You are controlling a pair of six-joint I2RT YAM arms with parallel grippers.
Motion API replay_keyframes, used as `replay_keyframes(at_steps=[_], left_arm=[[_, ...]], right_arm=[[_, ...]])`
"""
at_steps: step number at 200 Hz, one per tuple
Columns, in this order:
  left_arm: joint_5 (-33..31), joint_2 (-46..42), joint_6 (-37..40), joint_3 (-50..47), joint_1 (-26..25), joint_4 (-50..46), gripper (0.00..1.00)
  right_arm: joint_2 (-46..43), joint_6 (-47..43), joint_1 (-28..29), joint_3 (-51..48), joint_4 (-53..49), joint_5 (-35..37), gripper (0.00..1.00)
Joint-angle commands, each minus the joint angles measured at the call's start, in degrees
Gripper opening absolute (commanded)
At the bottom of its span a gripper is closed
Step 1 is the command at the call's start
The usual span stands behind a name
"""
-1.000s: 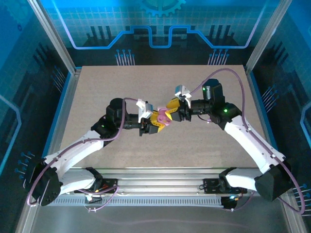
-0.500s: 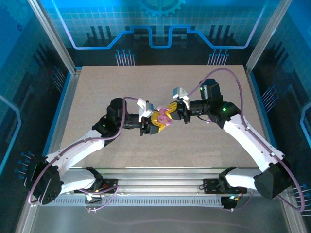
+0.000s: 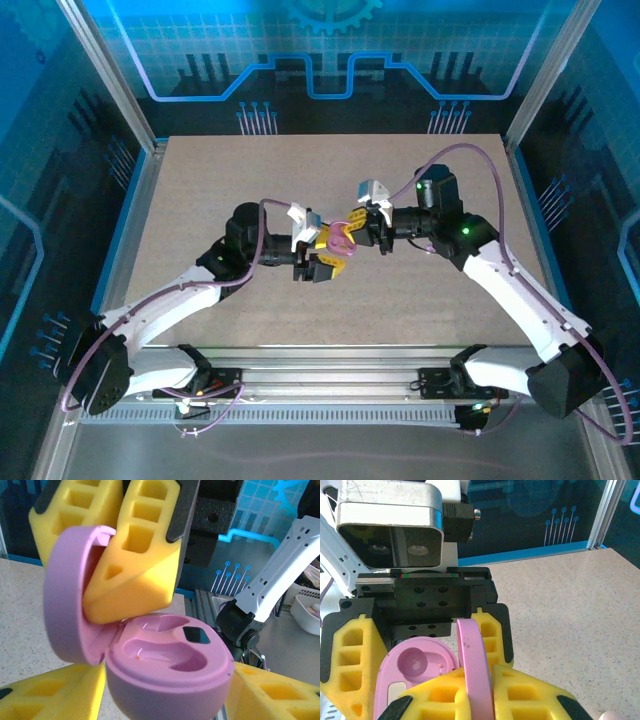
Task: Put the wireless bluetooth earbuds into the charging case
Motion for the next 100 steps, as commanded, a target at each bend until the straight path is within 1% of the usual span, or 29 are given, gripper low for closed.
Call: replay_keyframes(at_steps=[1, 19, 53, 71, 100], left_arm=[[-0.58, 0.49, -1.20, 2.33, -0.56, 2.31, 0.63], [-1.14, 0.59, -1.34, 2.39, -0.75, 2.95, 0.63], [-2.68, 0.73, -1.58, 2.27, -0.82, 3.66, 0.62], [-3.29, 0.86, -1.52, 2.18, -0.81, 3.53, 0.59], [-3.57, 1.04, -1.53, 2.38, -0.90, 3.23, 0.50]], right_arm=[[-1.72, -0.01, 0.81, -1.42, 2.57, 2.21, 0.07], [-2.04, -0.39, 0.88, -1.79, 2.68, 3.23, 0.07], [-2.34, -0.64, 0.94, -2.07, 2.89, 2.80, 0.08], [-2.64, -0.66, 1.01, -2.41, 3.32, 3.00, 0.08], [-3.15, -0.75, 1.04, -3.09, 4.08, 3.06, 0.08]])
